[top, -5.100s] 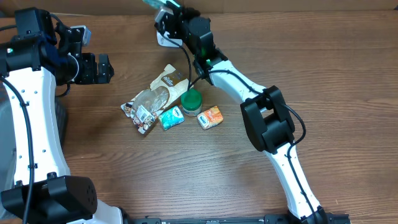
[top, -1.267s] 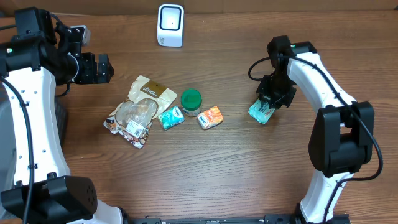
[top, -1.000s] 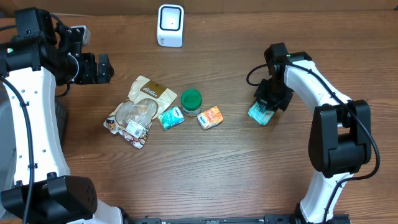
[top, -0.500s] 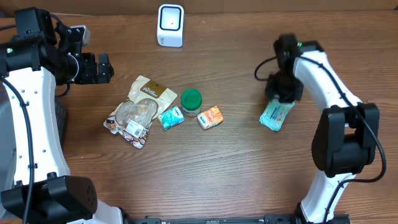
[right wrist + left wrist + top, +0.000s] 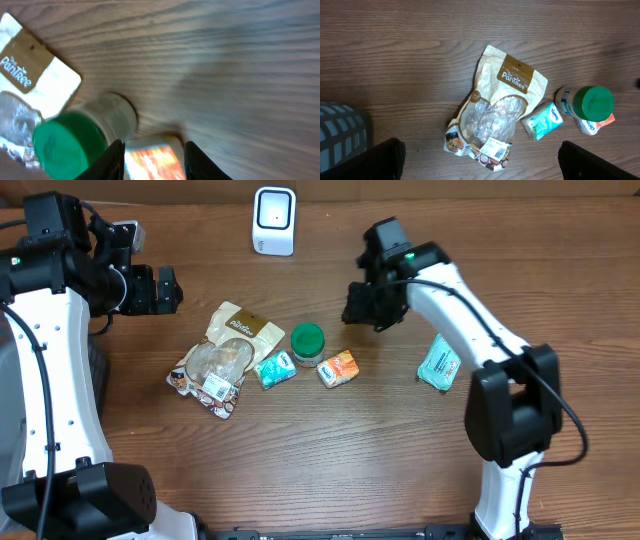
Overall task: Scan the item barcode
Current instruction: 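Reach the right gripper to the orange Kleenex pack and grasp it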
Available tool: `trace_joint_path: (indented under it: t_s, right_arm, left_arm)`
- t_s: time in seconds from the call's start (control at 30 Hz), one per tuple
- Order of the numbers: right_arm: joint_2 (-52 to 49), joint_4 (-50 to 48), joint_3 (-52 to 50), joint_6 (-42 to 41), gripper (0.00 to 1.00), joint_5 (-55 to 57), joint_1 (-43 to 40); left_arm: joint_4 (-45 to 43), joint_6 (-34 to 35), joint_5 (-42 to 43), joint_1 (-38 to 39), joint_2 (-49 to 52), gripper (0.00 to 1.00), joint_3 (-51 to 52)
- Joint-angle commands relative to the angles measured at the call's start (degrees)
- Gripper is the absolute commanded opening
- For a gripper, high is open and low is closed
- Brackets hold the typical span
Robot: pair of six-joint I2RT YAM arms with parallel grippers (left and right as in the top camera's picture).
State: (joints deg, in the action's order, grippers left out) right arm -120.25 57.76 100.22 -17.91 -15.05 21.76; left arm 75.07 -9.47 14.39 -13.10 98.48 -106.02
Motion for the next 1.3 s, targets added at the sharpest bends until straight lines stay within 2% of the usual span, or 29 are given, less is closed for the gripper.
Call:
trace_joint_path:
  t_s: [0.0, 0.27, 0.43, 0.53, 0.67, 0.83, 0.97, 1.07, 1.2, 1.27]
  right_arm:
    - [-3.5, -2.9, -1.6, -4.9, 0.36, -0.3, 0.8]
    - [-8.9, -1.5, -1.6, -6.2, 0.34, -1.2, 2.3]
    - [-8.9, 8.1, -1.4, -5.8, 0.32, 0.2, 1.0]
    - [-8.9, 15.7, -1.4, -0.3, 0.25, 0.4, -0.1]
    - [-8.6, 22.6, -1.4, 5.8, 0.23, 0.4, -0.2]
    - [-3.8, 21.8, -1.3, 6.8, 0.23, 0.3, -0.2]
    - [4.3, 19.5, -1.1, 15.5, 0.24, -0.9, -0.2]
    - [9.3, 18.4, -1.2, 20.4, 0.32, -0.9, -0.2]
    - [9.0, 16.3, -4.7, 26.8, 0.38, -4.8, 0.4]
    - [9.0, 12.5, -8.9, 27.5, 0.47, -4.9, 1.1]
  left_arm:
    - [-0.1, -1.3, 0.4, 0.4, -0.7, 1.00, -1.0]
    - [-0.1, -1.3, 0.4, 0.4, -0.7, 1.00, -1.0]
    - [-0.1, -1.3, 0.4, 0.4, -0.7, 1.00, -1.0]
    - [-0.1, -1.2, 0.4, 0.4, -0.7, 1.00, -1.0]
    - [-0.1, -1.3, 0.4, 0.4, -0.7, 1.00, -1.0]
    - [-0.1, -1.3, 0.4, 0.4, -0.7, 1.00, -1.0]
    - [-0.1, -1.2, 0.4, 0.4, -0.7, 1.00, -1.0]
    - [-0.1, -1.3, 0.4, 0.4, -0.7, 1.00, -1.0]
    - [-0.1, -1.3, 0.4, 0.4, -0.7, 1.00, -1.0]
    - [-0.1, -1.2, 0.4, 0.4, -0.7, 1.00, -1.0]
